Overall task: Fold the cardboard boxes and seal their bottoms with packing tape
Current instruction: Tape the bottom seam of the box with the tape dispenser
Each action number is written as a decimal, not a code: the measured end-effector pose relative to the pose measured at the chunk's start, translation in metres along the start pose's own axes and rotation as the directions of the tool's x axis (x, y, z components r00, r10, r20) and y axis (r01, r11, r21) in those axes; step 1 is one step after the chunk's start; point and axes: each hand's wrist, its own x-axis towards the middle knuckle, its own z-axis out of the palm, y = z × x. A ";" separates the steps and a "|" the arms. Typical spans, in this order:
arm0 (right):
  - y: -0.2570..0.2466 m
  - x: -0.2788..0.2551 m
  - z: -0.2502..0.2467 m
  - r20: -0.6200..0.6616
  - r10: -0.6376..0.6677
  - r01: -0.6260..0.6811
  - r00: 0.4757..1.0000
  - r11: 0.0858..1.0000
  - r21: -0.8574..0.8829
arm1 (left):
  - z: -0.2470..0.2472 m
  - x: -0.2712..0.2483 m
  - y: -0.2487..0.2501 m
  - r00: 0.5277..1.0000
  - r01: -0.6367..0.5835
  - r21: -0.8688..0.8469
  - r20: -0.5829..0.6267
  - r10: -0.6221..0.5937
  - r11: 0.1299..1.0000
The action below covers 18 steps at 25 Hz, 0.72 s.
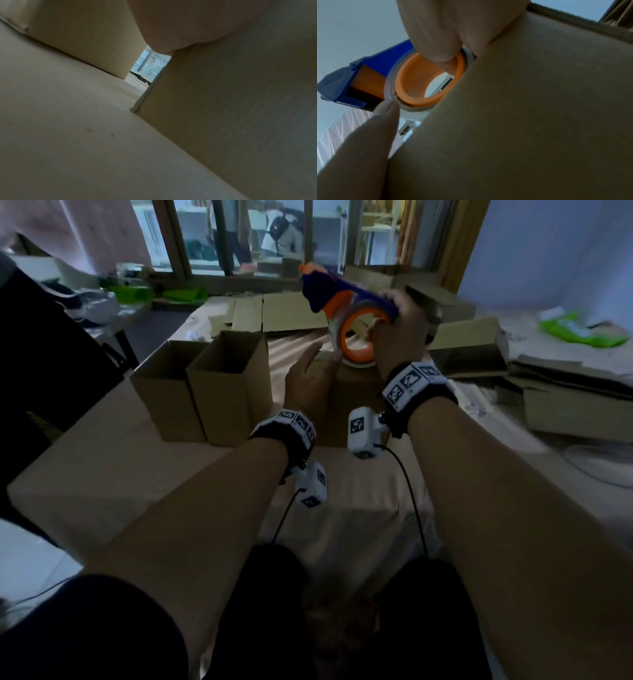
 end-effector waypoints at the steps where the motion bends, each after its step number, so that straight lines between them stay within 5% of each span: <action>1: 0.000 0.002 0.000 0.000 0.003 -0.003 1.000 1.000 -0.010 | 0.000 0.002 -0.001 1.000 -0.004 0.002 0.002 0.004 1.000; 18: 0.012 0.018 -0.060 -0.110 -0.068 0.045 0.992 0.979 -0.200 | -0.001 0.006 -0.016 0.993 -0.114 0.055 -0.016 0.115 0.992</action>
